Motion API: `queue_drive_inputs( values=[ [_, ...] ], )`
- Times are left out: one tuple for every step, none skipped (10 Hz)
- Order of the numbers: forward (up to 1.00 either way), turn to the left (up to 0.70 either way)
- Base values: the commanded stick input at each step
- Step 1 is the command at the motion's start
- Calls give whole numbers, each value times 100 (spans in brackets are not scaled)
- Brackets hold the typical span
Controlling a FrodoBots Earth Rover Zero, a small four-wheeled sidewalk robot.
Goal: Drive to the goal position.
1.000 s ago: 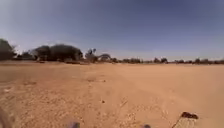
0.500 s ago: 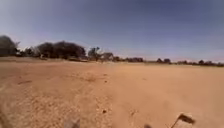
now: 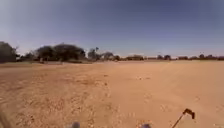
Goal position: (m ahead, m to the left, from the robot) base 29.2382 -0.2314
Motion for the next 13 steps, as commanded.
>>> queue_drive_inputs(
  values=[
    [70,0],
    [70,0],
    [70,0],
    [70,0],
    [70,0],
    [70,0],
    [70,0],
    [70,0],
    [70,0],
    [70,0],
    [70,0],
    [70,0],
    [70,0]
  ],
)
